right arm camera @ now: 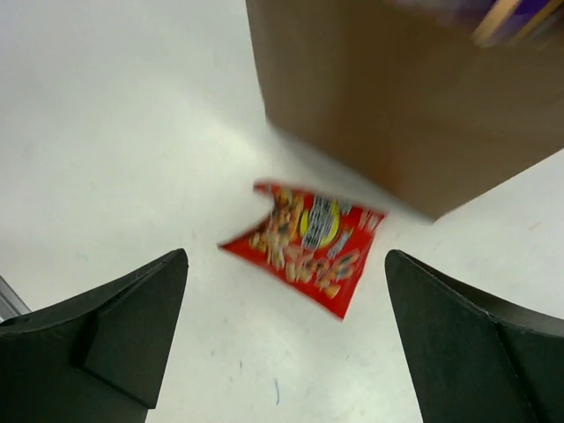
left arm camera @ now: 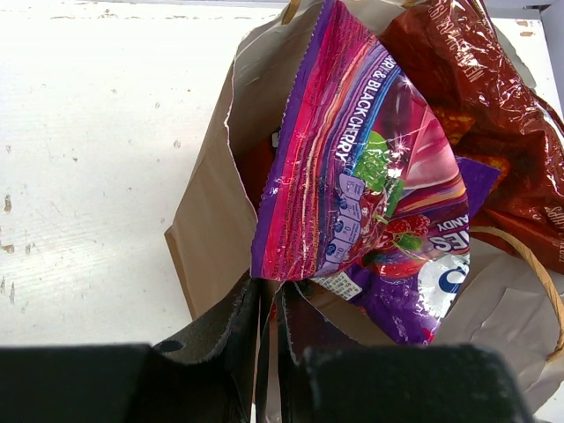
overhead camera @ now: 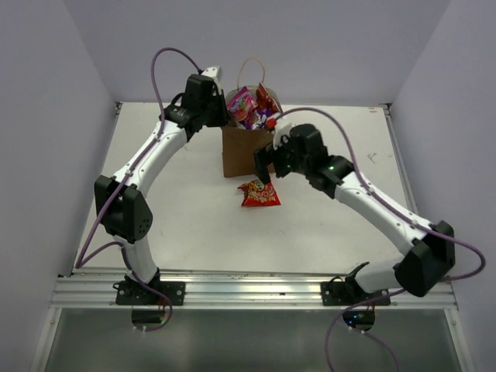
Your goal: Place the snacks into the paper bag
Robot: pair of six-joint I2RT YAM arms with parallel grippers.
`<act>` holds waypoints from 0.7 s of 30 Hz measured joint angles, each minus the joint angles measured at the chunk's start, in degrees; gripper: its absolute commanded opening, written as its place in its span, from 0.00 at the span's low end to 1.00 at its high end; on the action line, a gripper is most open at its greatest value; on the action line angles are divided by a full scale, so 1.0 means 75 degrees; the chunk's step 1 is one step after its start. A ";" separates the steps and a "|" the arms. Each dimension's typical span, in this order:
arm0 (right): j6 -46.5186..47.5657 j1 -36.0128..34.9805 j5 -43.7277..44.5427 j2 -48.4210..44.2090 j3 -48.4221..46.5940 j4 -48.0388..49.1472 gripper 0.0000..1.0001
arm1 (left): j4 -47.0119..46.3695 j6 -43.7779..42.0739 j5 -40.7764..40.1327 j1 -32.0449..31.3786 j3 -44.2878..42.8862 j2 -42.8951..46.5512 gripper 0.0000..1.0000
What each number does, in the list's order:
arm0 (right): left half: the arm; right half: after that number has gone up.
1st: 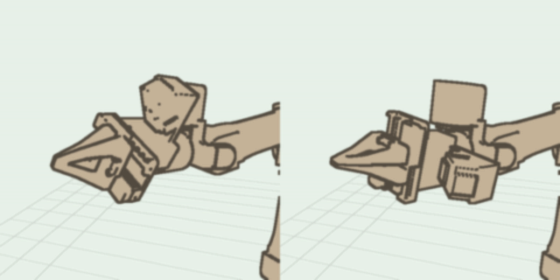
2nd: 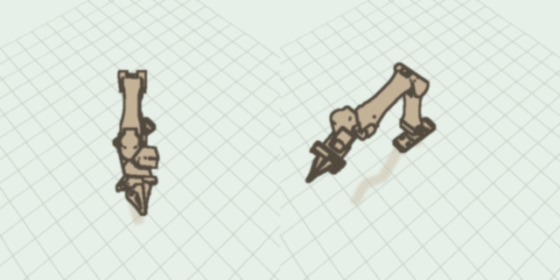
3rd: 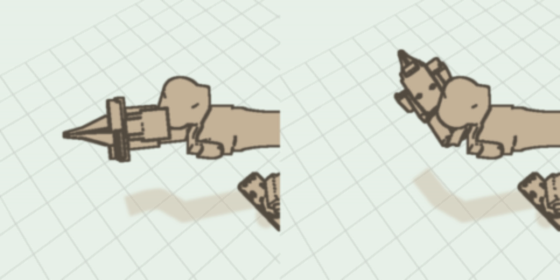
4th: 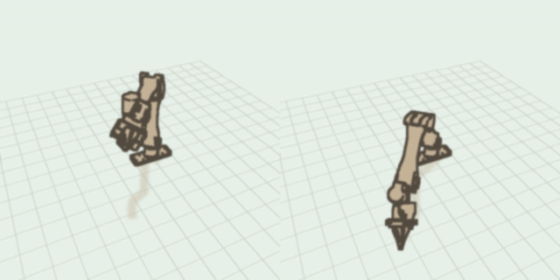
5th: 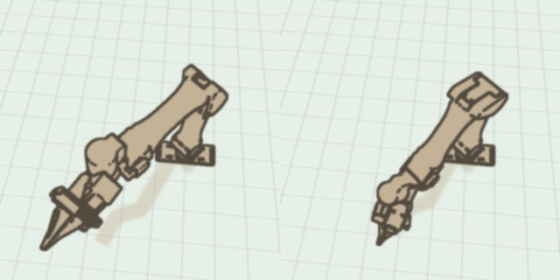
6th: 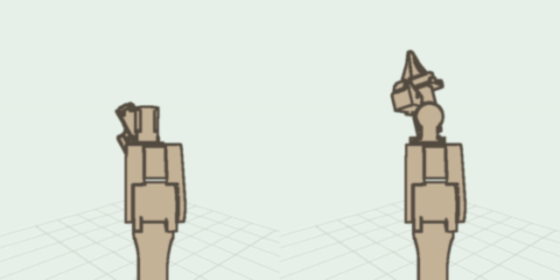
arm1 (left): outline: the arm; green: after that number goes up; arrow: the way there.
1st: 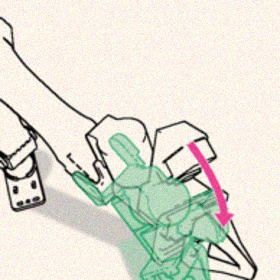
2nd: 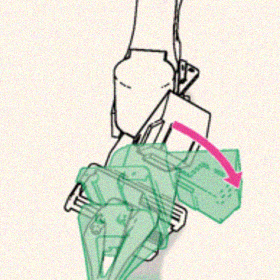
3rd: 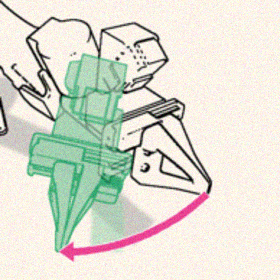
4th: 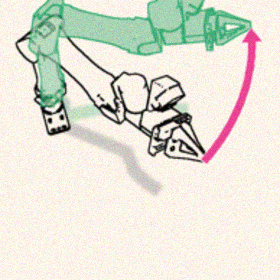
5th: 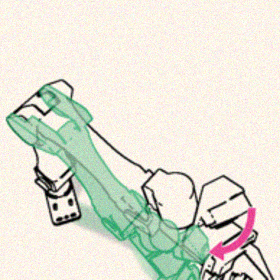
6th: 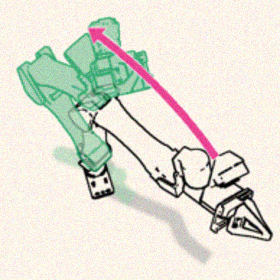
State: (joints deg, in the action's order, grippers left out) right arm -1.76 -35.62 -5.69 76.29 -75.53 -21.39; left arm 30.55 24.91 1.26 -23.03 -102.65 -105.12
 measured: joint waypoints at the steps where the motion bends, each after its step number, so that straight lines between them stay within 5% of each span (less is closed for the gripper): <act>1: -0.0111 -0.0102 -0.0012 0.0280 0.0516 0.0125 0.98 | 0.0003 0.0000 0.0000 0.0000 0.0000 0.0000 0.17; 5: -0.0373 -0.0300 -0.0003 0.1373 0.1492 0.0230 0.98 | 0.0009 0.0000 -0.0003 -0.0003 0.0000 0.0000 0.16; 21: -0.0493 -0.0833 0.0530 0.3500 0.1571 0.2425 0.92 | 0.0108 -0.0003 -0.0023 -0.0143 0.0000 0.0000 0.16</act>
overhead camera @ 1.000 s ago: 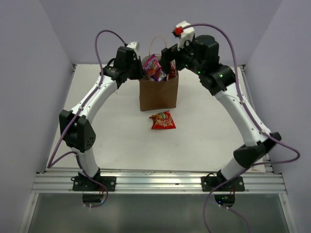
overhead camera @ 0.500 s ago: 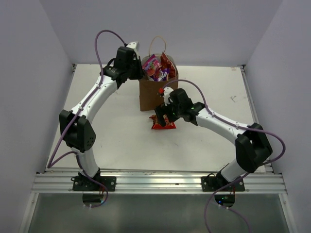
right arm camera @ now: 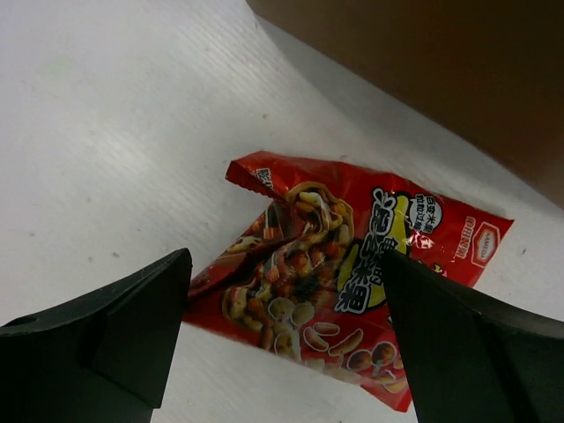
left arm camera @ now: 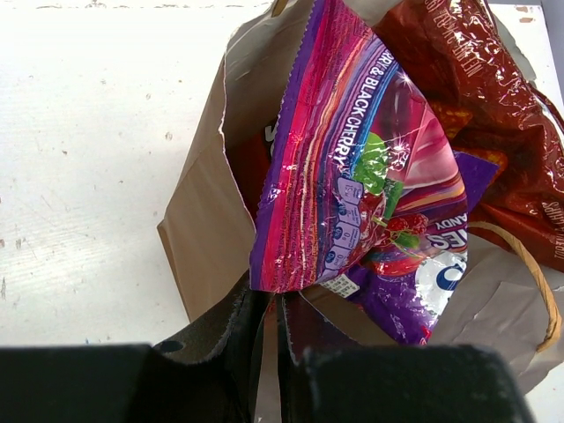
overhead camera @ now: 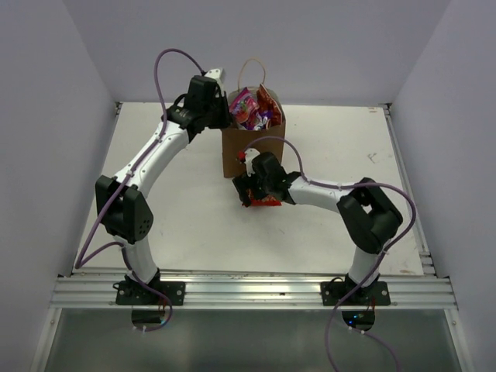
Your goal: Place the snacks into the paper bag
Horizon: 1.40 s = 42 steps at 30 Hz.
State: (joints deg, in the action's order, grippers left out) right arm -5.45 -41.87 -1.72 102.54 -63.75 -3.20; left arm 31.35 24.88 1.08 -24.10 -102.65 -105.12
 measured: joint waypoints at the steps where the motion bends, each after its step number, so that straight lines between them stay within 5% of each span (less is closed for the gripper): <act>1: 0.0009 -0.0038 0.0111 0.0117 0.0076 0.0047 0.91 | 0.0012 -0.0003 -0.0003 0.0000 0.0000 0.0000 0.16; 4: 0.0079 -0.0134 0.0458 0.0239 0.0216 0.0216 0.70 | 0.0029 -0.0020 -0.0006 0.0000 0.0000 0.0000 0.16; 8: 0.0169 -0.0169 0.0880 0.0230 0.0251 0.0230 0.06 | 0.0044 -0.0055 -0.0006 0.0000 0.0000 0.0000 0.16; 9: 0.0227 -0.0169 0.0973 0.0195 0.0245 0.0271 0.00 | 0.0050 -0.0058 -0.0006 -0.0003 -0.0003 0.0000 0.16; 16: 0.0425 -0.0216 0.0804 -0.1099 -0.0440 -0.1673 0.00 | 0.0119 -0.0076 -0.0009 -0.0006 -0.0047 0.0000 0.17; 20: 0.0609 -0.0271 0.0606 -0.1760 -0.3273 -0.3284 0.00 | 0.0119 -0.0082 -0.0009 -0.0006 -0.0050 0.0000 0.16; 25: 0.1093 -0.0268 0.0930 -0.2203 -0.6041 -0.2999 0.00 | 0.0122 -0.0085 -0.0003 -0.0006 -0.0067 0.0000 0.16; 30: 0.1361 0.0082 0.0944 -0.1979 -0.6408 -0.2212 0.00 | 0.0149 -0.0090 -0.0006 -0.0009 -0.0157 -0.0012 0.16; 38: 0.1276 0.0842 0.0577 0.1003 -0.6009 -0.1810 0.00 | 0.0192 -0.0087 -0.0108 0.0012 -0.0271 -0.0073 0.16; 42: 0.1271 0.1008 0.0562 0.1317 -0.5368 -0.1824 0.00 | 0.0189 -0.0085 -0.0157 0.0017 -0.0291 -0.0125 0.16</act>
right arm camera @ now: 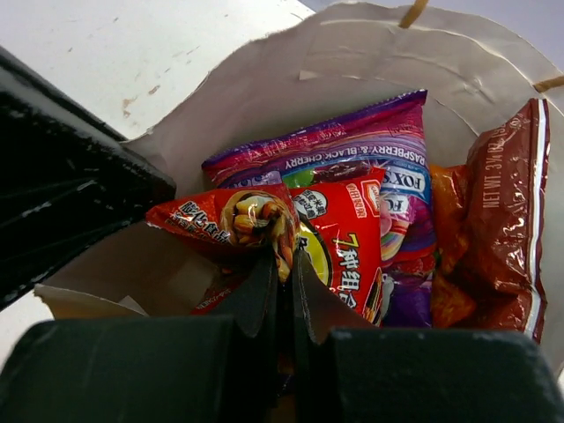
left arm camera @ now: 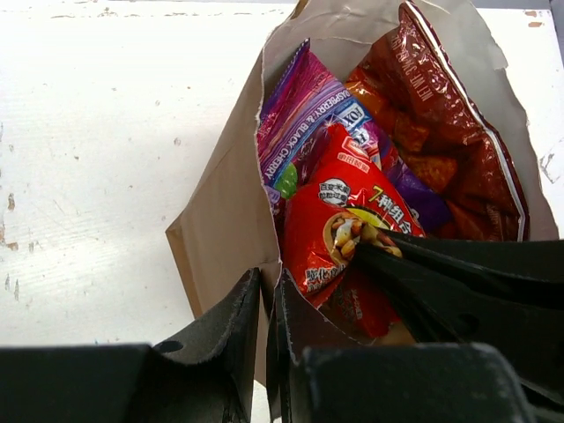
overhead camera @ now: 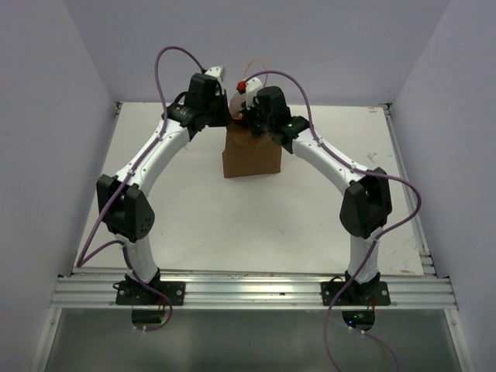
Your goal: Place the snacks into the paper bag
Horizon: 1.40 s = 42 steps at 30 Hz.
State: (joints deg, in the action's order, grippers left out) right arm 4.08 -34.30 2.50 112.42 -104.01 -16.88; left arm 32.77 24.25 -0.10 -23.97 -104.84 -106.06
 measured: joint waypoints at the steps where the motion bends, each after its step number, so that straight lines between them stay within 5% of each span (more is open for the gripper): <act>1: 0.0000 -0.0009 0.0023 -0.0067 0.0087 0.0029 0.00 | 0.0003 0.0000 -0.0003 -0.0015 -0.0006 -0.0003 0.16; 3: 0.0003 -0.0026 0.0102 -0.0236 0.0236 0.0023 0.00 | 0.0003 0.0003 0.0015 -0.0026 -0.0023 -0.0003 0.16; 5: 0.0003 -0.0035 0.0134 -0.0367 0.0370 0.0020 0.13 | -0.0003 0.0006 0.0047 -0.0038 -0.0029 -0.0003 0.17; 6: -0.0006 -0.0038 0.0140 -0.0417 0.0411 0.0012 0.25 | -0.0003 0.0006 0.0055 -0.0047 -0.0032 -0.0003 0.16; 7: -0.0017 -0.0038 0.0157 -0.0449 0.0414 -0.0029 0.57 | 0.0000 0.0006 0.0064 -0.0058 -0.0035 -0.0003 0.17; 9: 0.0026 -0.0038 0.0306 -0.0516 0.0332 -0.0143 0.80 | 0.0009 0.0006 0.0070 -0.0067 -0.0038 -0.0003 0.16; 13: 0.0181 -0.0006 0.0647 -0.0638 -0.0356 -0.0530 0.94 | -0.0015 0.0009 0.0067 -0.0064 -0.0055 -0.0003 0.16; 22: 0.0469 0.0189 0.1501 -0.1501 -0.0886 -0.0557 0.95 | -0.0015 0.0015 0.0058 -0.0061 -0.0067 -0.0003 0.17; 37: -0.0067 0.1110 0.1740 -0.0898 0.0402 -0.0723 0.83 | -0.0070 0.0023 0.0041 -0.0064 -0.0067 -0.0003 0.16; 40: -0.0128 0.1099 0.1603 -0.0866 0.0402 -0.0723 0.72 | -0.0067 0.0023 0.0038 -0.0064 -0.0067 -0.0003 0.15; 42: -0.0160 0.1093 0.1501 -0.0851 0.0399 -0.0717 0.50 | -0.0070 0.0023 0.0038 -0.0064 -0.0067 -0.0003 0.09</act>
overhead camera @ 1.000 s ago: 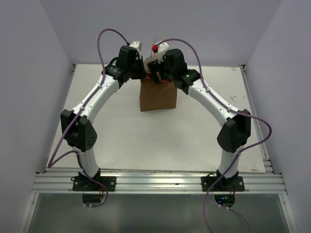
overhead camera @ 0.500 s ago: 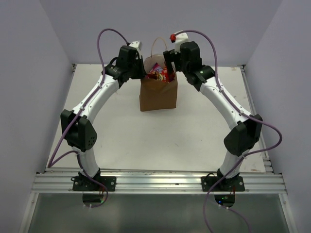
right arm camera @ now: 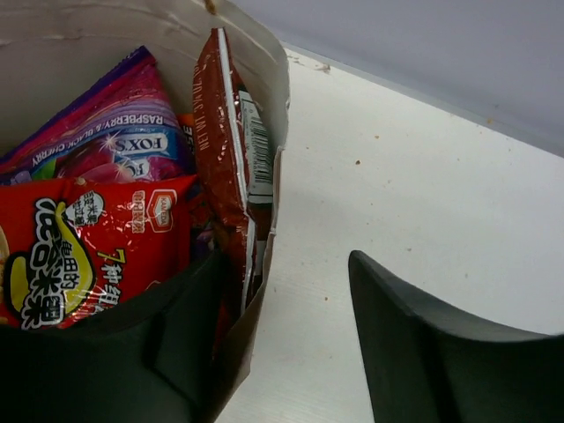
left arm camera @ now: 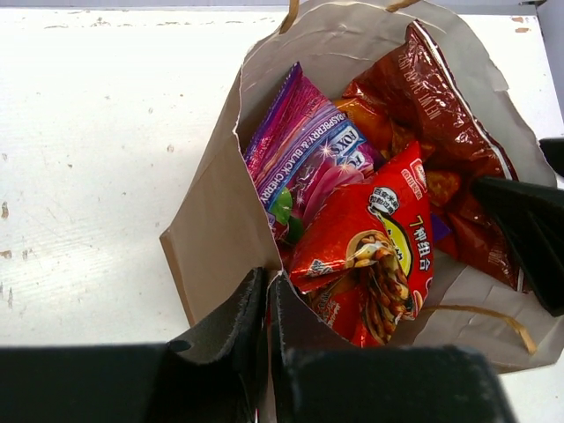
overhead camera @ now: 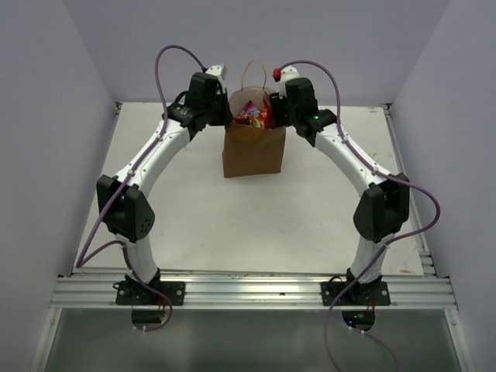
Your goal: Place the snacks into the paper bag
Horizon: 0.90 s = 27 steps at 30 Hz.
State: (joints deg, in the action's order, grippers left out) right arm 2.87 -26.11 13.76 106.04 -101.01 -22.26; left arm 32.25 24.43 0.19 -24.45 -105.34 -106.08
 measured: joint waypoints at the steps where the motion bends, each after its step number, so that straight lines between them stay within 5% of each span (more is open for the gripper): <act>1: -0.0032 -0.0003 -0.0067 0.0015 0.0000 -0.0006 0.36 | -0.0006 -0.0006 -0.0003 0.0000 0.0000 0.0000 0.01; 2: -0.0052 -0.0003 -0.0157 0.0038 -0.0006 -0.0006 0.13 | -0.0009 -0.0012 -0.0006 0.0000 0.0000 0.0000 0.00; 4: -0.0122 -0.0017 -0.0265 0.0082 -0.0020 -0.0003 0.00 | -0.0041 -0.0020 -0.0017 0.0000 0.0000 0.0000 0.00; 13: -0.0213 -0.0067 -0.0396 -0.0239 0.0146 -0.0178 0.00 | 0.0017 -0.0393 -0.0848 -0.0446 0.0032 0.0079 0.00; 27: -0.0364 -0.1326 0.0224 -0.3092 0.0600 -0.2693 0.00 | 0.0944 -0.0283 -0.2305 -0.1888 0.1043 0.1944 0.00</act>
State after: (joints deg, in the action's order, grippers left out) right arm 0.14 -36.05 15.44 82.85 -96.51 -42.46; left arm 39.33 22.31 -17.10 -38.61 -97.51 -91.50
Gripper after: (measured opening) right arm 0.011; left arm 0.007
